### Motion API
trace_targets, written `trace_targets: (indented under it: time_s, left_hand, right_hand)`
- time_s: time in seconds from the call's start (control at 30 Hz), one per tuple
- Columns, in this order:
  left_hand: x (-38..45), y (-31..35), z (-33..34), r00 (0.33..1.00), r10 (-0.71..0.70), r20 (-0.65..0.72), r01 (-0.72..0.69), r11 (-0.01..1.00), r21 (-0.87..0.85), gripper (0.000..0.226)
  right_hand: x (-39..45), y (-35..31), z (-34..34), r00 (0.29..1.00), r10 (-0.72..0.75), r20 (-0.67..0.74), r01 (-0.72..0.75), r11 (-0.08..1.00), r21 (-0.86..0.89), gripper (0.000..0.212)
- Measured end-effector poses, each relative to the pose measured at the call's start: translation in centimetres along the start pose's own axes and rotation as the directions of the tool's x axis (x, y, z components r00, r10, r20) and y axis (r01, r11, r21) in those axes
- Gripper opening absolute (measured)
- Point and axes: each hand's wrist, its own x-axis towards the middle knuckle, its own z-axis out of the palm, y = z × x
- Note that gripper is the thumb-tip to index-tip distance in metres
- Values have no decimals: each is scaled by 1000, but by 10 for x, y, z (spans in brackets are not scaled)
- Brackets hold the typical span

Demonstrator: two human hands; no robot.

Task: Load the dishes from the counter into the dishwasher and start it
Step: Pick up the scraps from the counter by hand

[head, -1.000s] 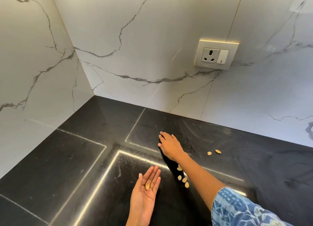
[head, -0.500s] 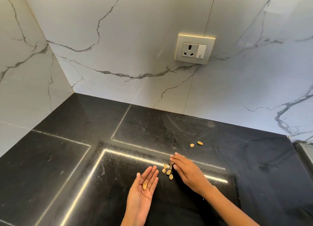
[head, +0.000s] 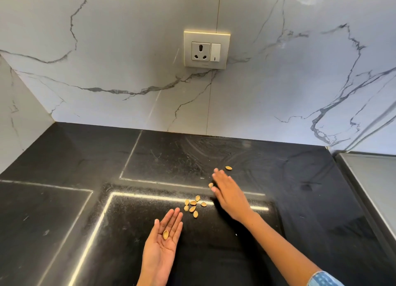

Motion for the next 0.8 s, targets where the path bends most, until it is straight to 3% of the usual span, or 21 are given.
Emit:
trace_targets:
  time_s: [0.07, 0.13, 0.27, 0.47, 0.53, 0.63, 0.7, 0.8]
  left_hand:
    - [-2, 0, -1, 1000, 4, 9, -4, 1000, 5, 47]
    - [-5, -1, -1, 1000, 6, 11, -6, 1000, 9, 47]
    - [-11, 0, -2, 1000, 7, 12, -7, 1000, 2, 43]
    - [-20, -1, -9, 1000, 14, -7, -15, 1000, -17, 47]
    - [-25, 0, -11, 1000, 19, -17, -19, 1000, -11, 46]
    - [-31, 0, -15, 1000, 20, -18, -20, 1000, -19, 43]
    - [-34, -1, -18, 1000, 15, -19, -15, 1000, -21, 42]
    - [-33, -4, -18, 1000, 6, -28, -7, 1000, -20, 41]
  right_hand:
    - [13, 15, -7, 987, 150, -49, -151, 988, -14, 58]
    - [22, 20, -11, 978, 207, 7, -207, 978, 12, 59]
    - [13, -4, 2, 992, 40, 123, -52, 995, 89, 64]
    - [-20, -55, 29, 954, -259, 151, 244, 963, 112, 61]
    - [-32, -63, 40, 947, -305, 102, 291, 947, 133, 46]
    - [-52, -70, 49, 975, -220, -34, 222, 957, 187, 40]
    - [-61, -68, 48, 978, -196, -65, 203, 970, 135, 36]
    - [-61, -64, 45, 944, -291, -153, 296, 955, 12, 32]
